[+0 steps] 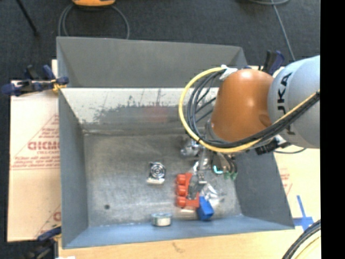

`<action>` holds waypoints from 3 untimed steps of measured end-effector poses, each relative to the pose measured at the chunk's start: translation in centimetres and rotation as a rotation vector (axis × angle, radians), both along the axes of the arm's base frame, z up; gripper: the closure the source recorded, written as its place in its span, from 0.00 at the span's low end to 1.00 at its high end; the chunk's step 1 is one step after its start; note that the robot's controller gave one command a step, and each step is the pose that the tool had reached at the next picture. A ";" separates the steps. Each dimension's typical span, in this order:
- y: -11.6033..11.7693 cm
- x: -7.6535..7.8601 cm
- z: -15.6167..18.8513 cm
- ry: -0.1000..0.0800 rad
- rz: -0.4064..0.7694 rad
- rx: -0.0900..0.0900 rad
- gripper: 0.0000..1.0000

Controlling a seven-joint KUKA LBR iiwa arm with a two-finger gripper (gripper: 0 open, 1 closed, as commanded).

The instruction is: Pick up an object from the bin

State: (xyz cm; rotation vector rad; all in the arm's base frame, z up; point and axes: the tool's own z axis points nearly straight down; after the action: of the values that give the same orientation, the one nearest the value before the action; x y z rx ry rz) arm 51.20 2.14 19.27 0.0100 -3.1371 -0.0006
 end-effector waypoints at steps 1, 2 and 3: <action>6.8 2.1 -11.7 -0.025 0.330 0.002 0.00; -3.3 -1.3 -8.0 -0.006 0.292 -0.004 0.00; -3.9 3.4 -10.9 -0.011 0.358 0.000 0.00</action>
Offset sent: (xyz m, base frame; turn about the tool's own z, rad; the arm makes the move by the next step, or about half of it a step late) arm 0.0153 0.0665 -0.1227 -0.3308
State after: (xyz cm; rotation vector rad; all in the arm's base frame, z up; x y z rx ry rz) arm 54.56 -1.73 8.34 0.5710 -3.0953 0.0013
